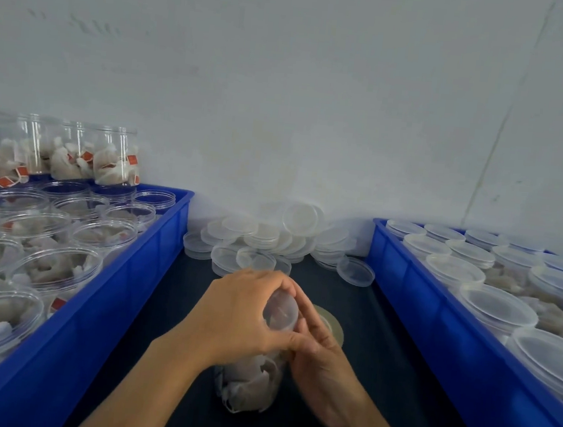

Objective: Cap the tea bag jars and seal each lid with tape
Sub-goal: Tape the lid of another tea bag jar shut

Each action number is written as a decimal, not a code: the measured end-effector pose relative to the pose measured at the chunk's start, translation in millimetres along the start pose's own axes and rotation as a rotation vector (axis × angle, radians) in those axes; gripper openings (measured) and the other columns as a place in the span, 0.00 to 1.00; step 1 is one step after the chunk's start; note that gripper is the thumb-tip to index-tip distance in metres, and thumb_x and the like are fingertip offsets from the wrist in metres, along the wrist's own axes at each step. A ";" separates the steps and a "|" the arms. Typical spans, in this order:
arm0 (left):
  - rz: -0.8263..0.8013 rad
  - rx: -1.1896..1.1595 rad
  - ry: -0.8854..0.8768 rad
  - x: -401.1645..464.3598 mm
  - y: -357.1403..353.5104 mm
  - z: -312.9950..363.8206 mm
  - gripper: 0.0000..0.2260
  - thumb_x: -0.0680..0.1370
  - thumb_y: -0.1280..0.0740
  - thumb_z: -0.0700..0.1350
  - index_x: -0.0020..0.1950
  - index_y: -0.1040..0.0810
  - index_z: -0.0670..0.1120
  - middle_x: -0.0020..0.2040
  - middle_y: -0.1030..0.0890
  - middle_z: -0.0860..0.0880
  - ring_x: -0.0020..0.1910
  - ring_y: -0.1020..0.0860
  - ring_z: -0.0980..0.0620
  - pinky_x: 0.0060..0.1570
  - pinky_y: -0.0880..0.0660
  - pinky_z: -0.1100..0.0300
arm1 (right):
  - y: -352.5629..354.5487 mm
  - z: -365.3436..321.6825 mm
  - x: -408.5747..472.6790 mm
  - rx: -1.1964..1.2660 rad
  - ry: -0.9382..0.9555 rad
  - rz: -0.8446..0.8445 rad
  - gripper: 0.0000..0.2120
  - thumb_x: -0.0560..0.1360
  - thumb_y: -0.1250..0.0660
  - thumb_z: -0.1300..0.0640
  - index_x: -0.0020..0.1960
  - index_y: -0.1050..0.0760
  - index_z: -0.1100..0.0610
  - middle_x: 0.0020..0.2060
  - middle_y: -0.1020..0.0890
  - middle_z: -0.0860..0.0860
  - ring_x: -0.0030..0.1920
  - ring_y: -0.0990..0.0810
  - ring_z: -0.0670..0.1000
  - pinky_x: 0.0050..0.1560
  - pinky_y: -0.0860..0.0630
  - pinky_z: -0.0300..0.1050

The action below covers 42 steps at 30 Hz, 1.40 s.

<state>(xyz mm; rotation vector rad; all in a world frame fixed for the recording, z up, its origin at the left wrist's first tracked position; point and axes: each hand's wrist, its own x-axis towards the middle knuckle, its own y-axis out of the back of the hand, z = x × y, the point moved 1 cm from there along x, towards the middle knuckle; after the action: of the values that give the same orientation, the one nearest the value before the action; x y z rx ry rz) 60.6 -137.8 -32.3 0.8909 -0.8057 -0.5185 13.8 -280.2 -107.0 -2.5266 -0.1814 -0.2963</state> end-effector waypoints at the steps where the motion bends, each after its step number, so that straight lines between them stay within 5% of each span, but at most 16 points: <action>1: 0.000 0.003 -0.004 0.2 -0.1 -0.4 0.32 0.58 0.40 0.80 0.54 0.30 0.62 0.48 0.28 0.69 0.51 0.30 0.71 0.45 0.34 0.74 | -0.1 2.4 1.0 0.010 0.015 0.012 0.20 0.80 0.40 0.65 0.70 0.29 0.53 0.69 0.28 0.55 0.69 0.29 0.54 0.61 0.25 0.44; 5: 0.003 0.024 -0.006 0.9 -2.5 -2.8 0.34 0.58 0.41 0.80 0.56 0.29 0.62 0.52 0.26 0.66 0.50 0.29 0.69 0.46 0.34 0.74 | -7.0 3.2 2.7 0.083 0.035 -0.001 0.25 0.75 0.32 0.61 0.70 0.29 0.53 0.68 0.26 0.56 0.68 0.28 0.55 0.61 0.24 0.46; 9: -0.017 0.035 0.000 1.6 -4.4 -3.9 0.31 0.58 0.41 0.80 0.54 0.32 0.64 0.50 0.28 0.68 0.51 0.31 0.70 0.45 0.34 0.73 | -8.6 5.0 3.1 0.119 0.017 0.065 0.20 0.79 0.41 0.67 0.68 0.27 0.55 0.65 0.23 0.57 0.65 0.24 0.56 0.58 0.22 0.46; 13: -0.043 -0.009 0.022 1.1 -1.9 -4.1 0.27 0.57 0.39 0.80 0.51 0.37 0.72 0.53 0.30 0.69 0.54 0.31 0.71 0.45 0.34 0.73 | -16.3 -1.4 0.8 0.052 0.021 0.120 0.18 0.81 0.45 0.63 0.69 0.29 0.55 0.64 0.22 0.56 0.64 0.24 0.55 0.56 0.22 0.46; 19: -0.135 -0.007 -0.005 -2.3 10.0 -1.2 0.51 0.59 0.30 0.74 0.75 0.47 0.57 0.73 0.45 0.59 0.69 0.42 0.61 0.67 0.36 0.59 | -31.7 -18.2 -14.3 -0.384 0.005 0.206 0.22 0.80 0.43 0.43 0.72 0.34 0.47 0.65 0.23 0.49 0.65 0.24 0.51 0.67 0.29 0.55; 22: -0.241 -0.047 0.068 -11.3 16.2 -16.9 0.53 0.61 0.24 0.67 0.75 0.54 0.61 0.74 0.49 0.59 0.70 0.39 0.56 0.70 0.34 0.54 | -35.4 -18.9 -24.7 -0.524 -0.003 0.202 0.25 0.76 0.40 0.40 0.71 0.35 0.44 0.63 0.22 0.44 0.63 0.24 0.45 0.65 0.27 0.47; 25: -0.318 -0.169 0.174 -23.0 17.2 -36.2 0.54 0.62 0.21 0.62 0.75 0.55 0.60 0.73 0.37 0.56 0.65 0.30 0.58 0.65 0.29 0.56 | -42.7 -17.1 -33.0 -0.530 -0.019 0.176 0.25 0.74 0.33 0.49 0.69 0.34 0.46 0.60 0.21 0.44 0.59 0.22 0.43 0.54 0.24 0.36; 30: -0.112 -0.220 0.216 -29.9 4.0 -36.2 0.43 0.59 0.21 0.63 0.70 0.35 0.59 0.57 0.23 0.63 0.56 0.24 0.65 0.58 0.26 0.61 | -58.0 -17.7 -31.7 -0.638 0.014 0.256 0.31 0.69 0.26 0.67 0.66 0.35 0.49 0.60 0.23 0.50 0.58 0.22 0.45 0.51 0.23 0.36; 33: -0.044 -0.250 0.240 -18.3 7.5 -23.6 0.39 0.55 0.23 0.65 0.63 0.33 0.63 0.53 0.21 0.62 0.52 0.22 0.64 0.56 0.23 0.57 | -65.0 -37.9 -27.1 -0.681 0.040 0.307 0.32 0.68 0.26 0.68 0.66 0.35 0.53 0.59 0.23 0.52 0.58 0.23 0.46 0.49 0.23 0.35; 37: 0.138 -0.324 0.215 26.9 18.4 20.0 0.37 0.54 0.24 0.66 0.58 0.32 0.59 0.46 0.24 0.63 0.45 0.24 0.66 0.42 0.28 0.69 | -60.6 -105.5 -14.6 -0.790 0.101 0.323 0.33 0.66 0.25 0.68 0.67 0.33 0.56 0.60 0.23 0.52 0.61 0.23 0.50 0.58 0.25 0.40; 42: 0.302 -0.453 0.122 101.6 17.5 87.4 0.43 0.58 0.19 0.58 0.67 0.32 0.47 0.55 0.24 0.53 0.53 0.24 0.52 0.51 0.26 0.57 | -41.0 -202.0 -8.3 -0.896 0.244 0.422 0.36 0.63 0.23 0.70 0.67 0.32 0.58 0.60 0.23 0.53 0.62 0.25 0.53 0.65 0.27 0.51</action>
<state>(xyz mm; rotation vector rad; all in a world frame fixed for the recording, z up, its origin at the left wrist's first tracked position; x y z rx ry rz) 53.7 -240.5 55.3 0.3698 -0.6595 -0.3548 -36.7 -361.7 75.7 -3.2500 0.7296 -0.6070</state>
